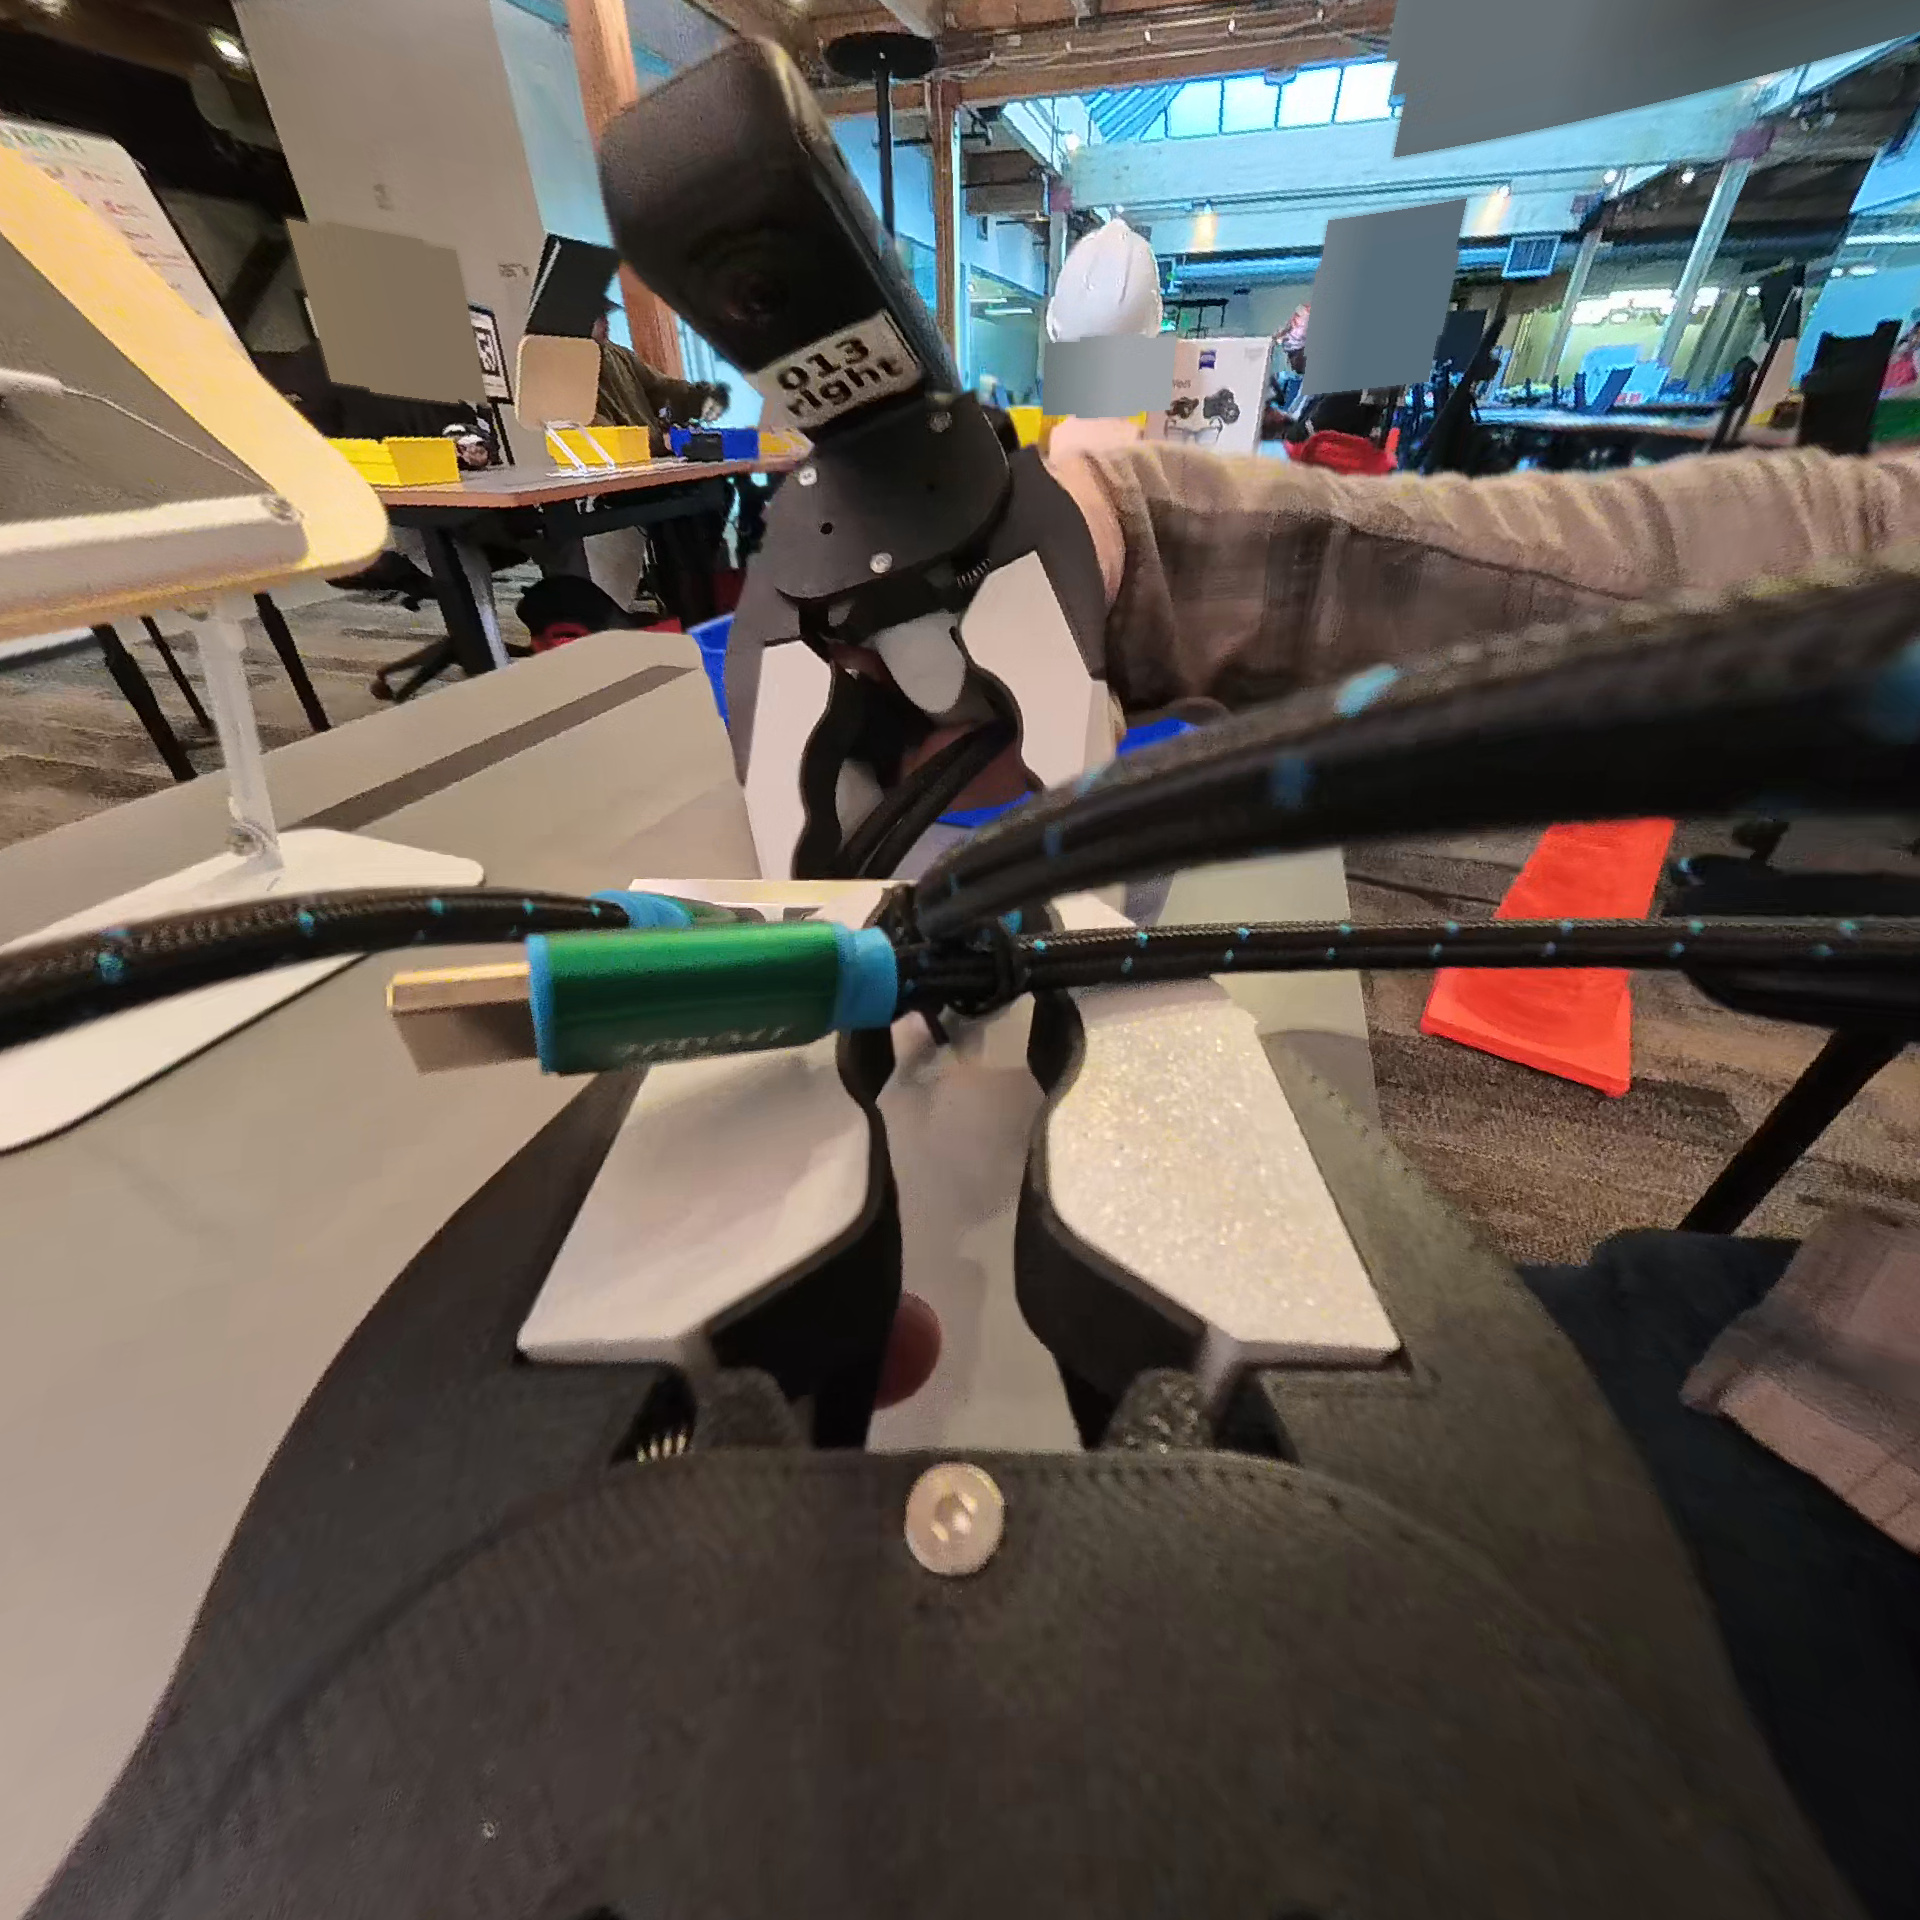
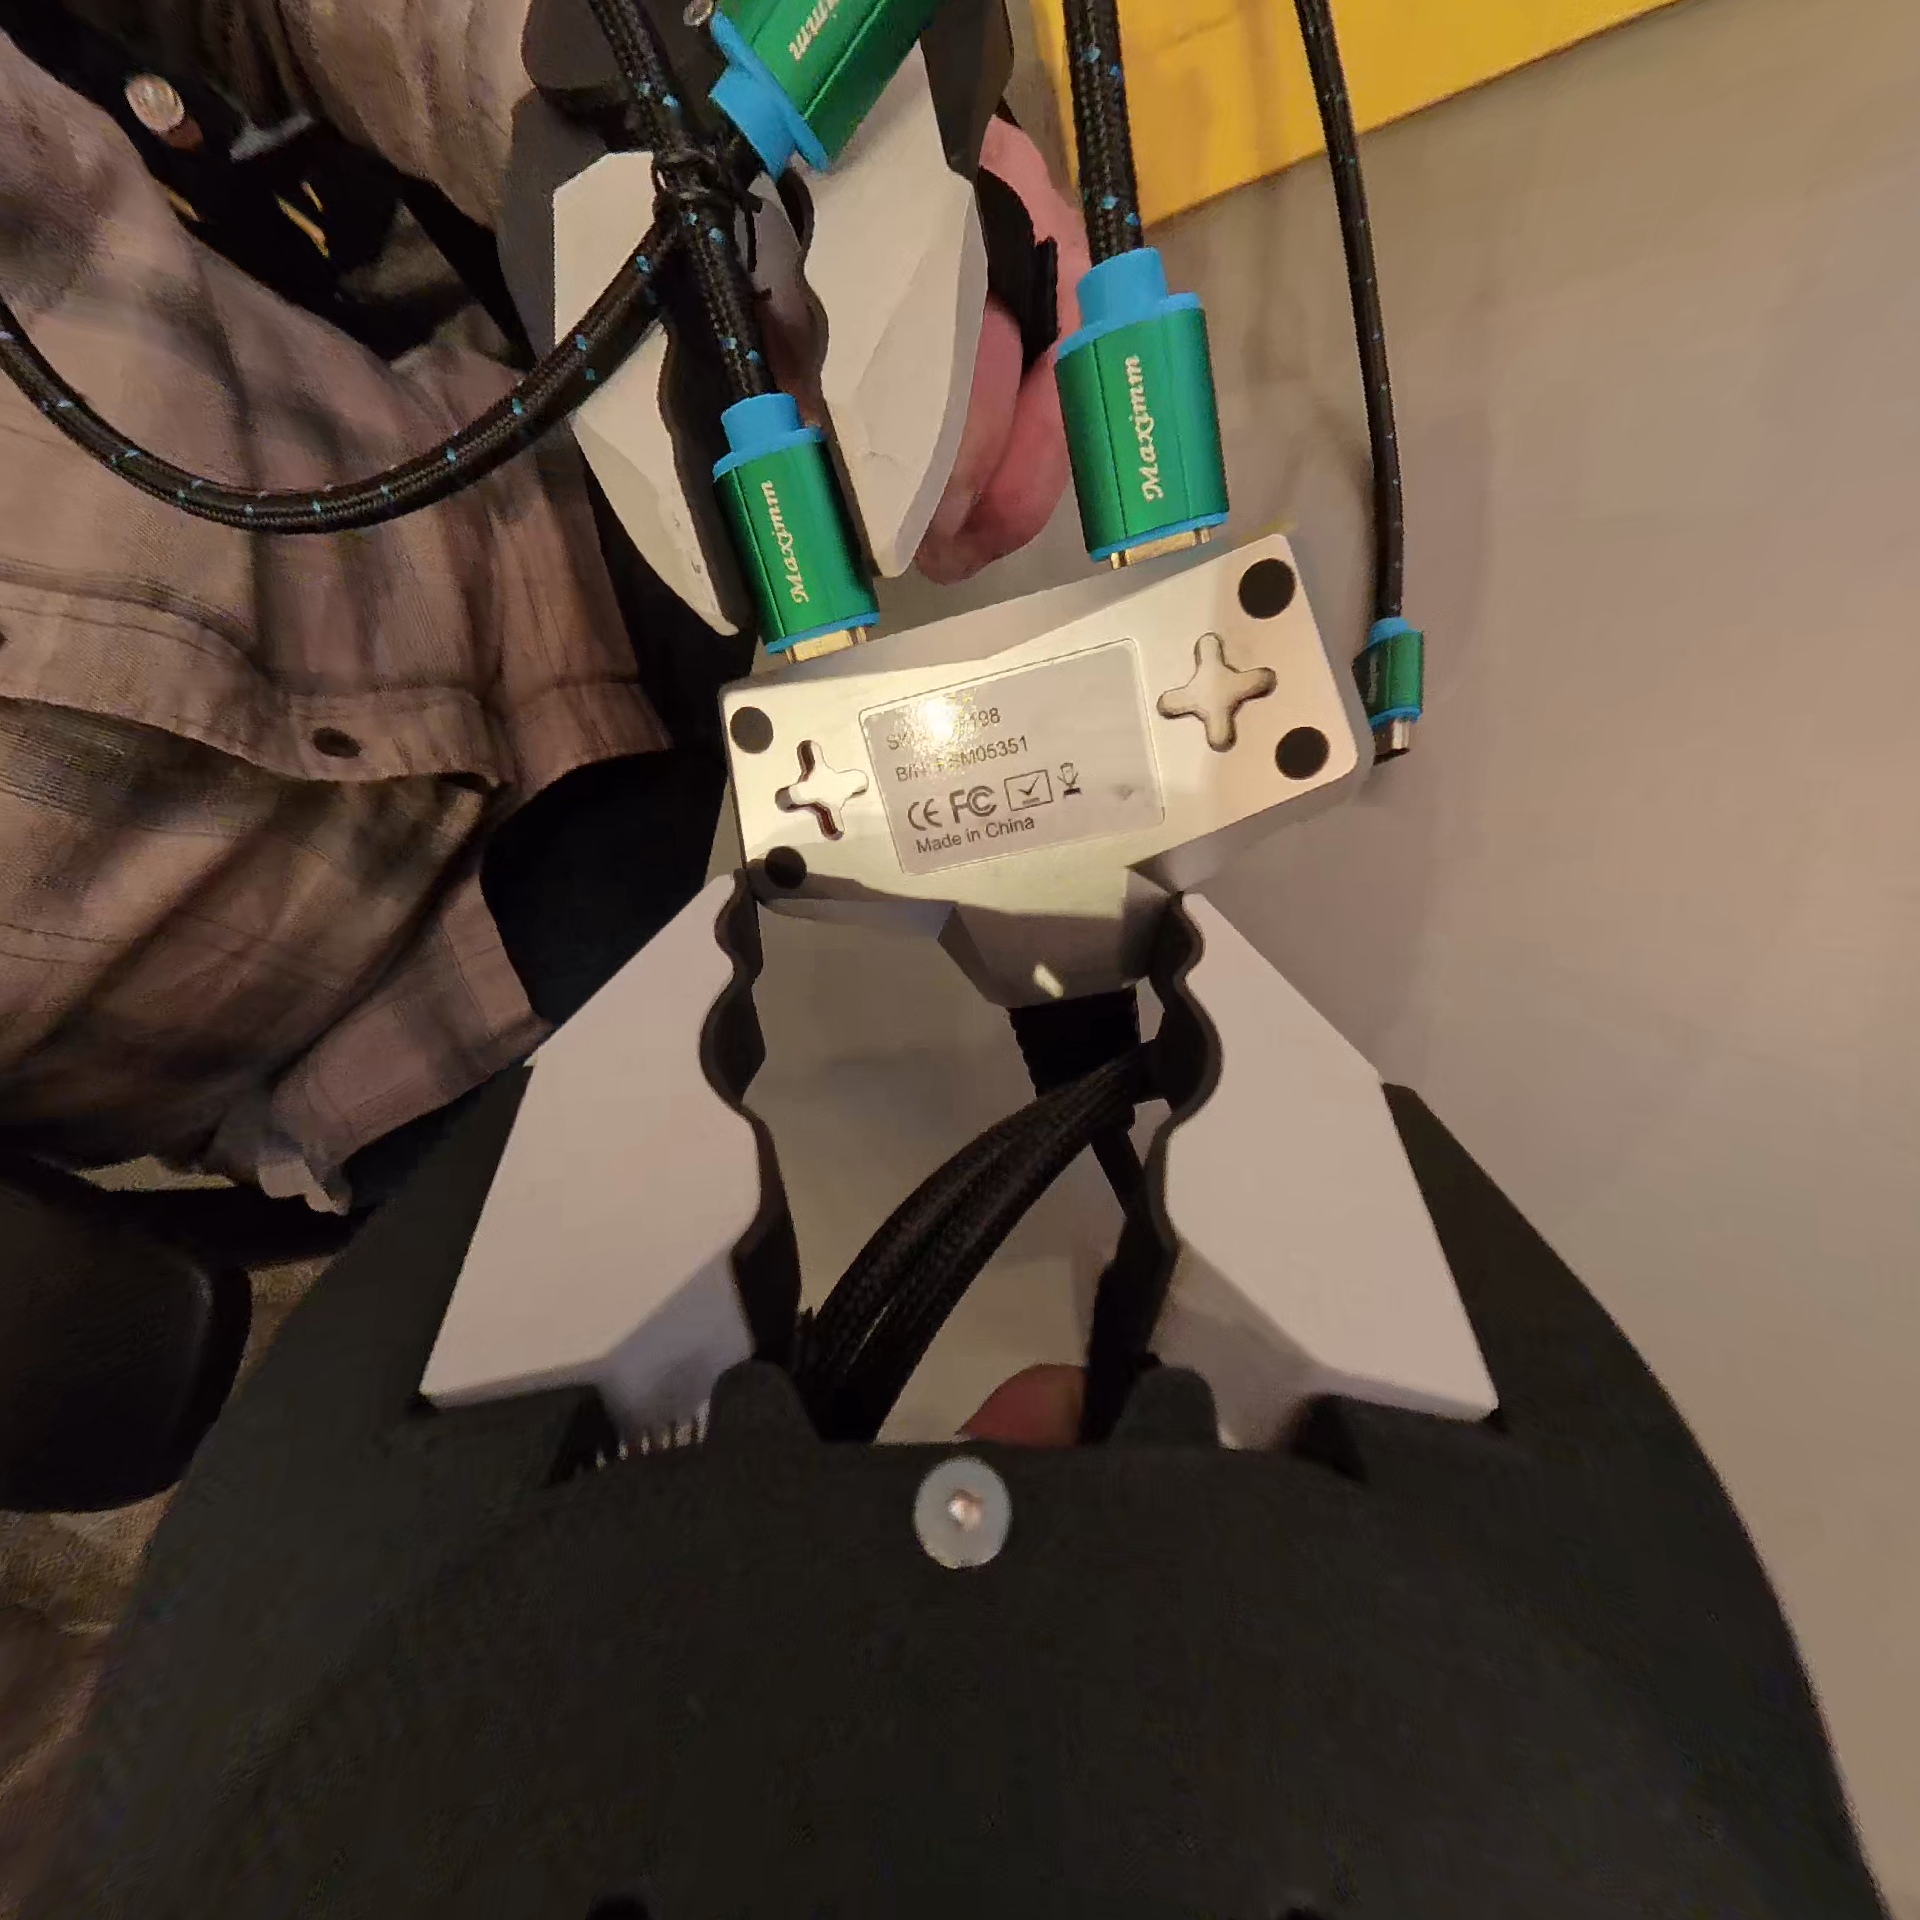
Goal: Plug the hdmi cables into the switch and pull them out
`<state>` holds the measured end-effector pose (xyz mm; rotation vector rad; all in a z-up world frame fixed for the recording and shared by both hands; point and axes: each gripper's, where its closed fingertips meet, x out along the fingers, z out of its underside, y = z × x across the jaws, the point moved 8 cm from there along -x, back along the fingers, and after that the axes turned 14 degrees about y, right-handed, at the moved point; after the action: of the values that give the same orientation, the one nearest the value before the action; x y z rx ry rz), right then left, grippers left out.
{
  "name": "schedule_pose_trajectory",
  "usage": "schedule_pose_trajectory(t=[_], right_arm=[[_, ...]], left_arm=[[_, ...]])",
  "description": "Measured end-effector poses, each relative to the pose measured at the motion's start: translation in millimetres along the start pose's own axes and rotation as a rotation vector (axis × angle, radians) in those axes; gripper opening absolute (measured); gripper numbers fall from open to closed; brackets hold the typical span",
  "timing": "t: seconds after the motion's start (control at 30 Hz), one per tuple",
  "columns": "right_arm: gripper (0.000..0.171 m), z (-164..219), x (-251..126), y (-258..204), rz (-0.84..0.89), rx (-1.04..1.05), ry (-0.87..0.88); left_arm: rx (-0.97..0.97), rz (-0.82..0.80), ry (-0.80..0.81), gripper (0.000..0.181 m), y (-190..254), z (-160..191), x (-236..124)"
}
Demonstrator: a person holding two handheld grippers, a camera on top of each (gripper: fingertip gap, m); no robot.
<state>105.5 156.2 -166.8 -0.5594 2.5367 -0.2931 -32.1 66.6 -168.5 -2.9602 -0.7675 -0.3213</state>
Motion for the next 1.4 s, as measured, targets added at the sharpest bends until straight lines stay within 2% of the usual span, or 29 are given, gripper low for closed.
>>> schedule_pose_trajectory(t=[0.17, 0.4, 0.67, 0.87, 1.07, 1.2, 1.3, 1.4], right_arm=[[0.074, -6.0, -8.9, -0.2, 0.055, -0.012, 0.043], [0.074, -3.9, -22.4, 2.8, 0.172, -0.020, 0.046], [0.074, -19.9, -44.5, 2.3, 0.296, -0.052, 0.151], [0.074, -40.4, -74.9, -4.9, 0.432, -0.104, 0.240], [0.074, -67.7, -147.6, -30.7, 0.614, -0.178, 0.419], [0.074, -78.4, -218.9, -40.8, 0.855, -0.202, 0.532], [0.075, -71.2, -269.7, -39.3, 1.059, -0.190, 0.593], [0.074, -48.2, -305.2, -30.1, 1.233, -0.185, 0.591]], left_arm=[[0.030, -0.037, -0.010, 0.022, -5.5, -10.8, -2.1], [-0.025, -0.134, -0.030, 0.019, -24.8, -10.0, -12.4], [-0.040, -0.182, -0.102, 0.017, -29.3, 4.3, -14.3], [-0.033, -0.186, -0.141, 0.015, -29.0, 10.9, -14.0], [-0.017, -0.182, -0.165, 0.012, -28.1, 13.7, -15.1], [-0.030, -0.183, -0.184, 0.010, -27.2, 19.3, -12.1], [-0.024, -0.174, -0.193, 0.010, -24.3, 21.2, -10.0], [-0.024, -0.174, -0.200, 0.009, -23.2, 23.1, -9.1]])
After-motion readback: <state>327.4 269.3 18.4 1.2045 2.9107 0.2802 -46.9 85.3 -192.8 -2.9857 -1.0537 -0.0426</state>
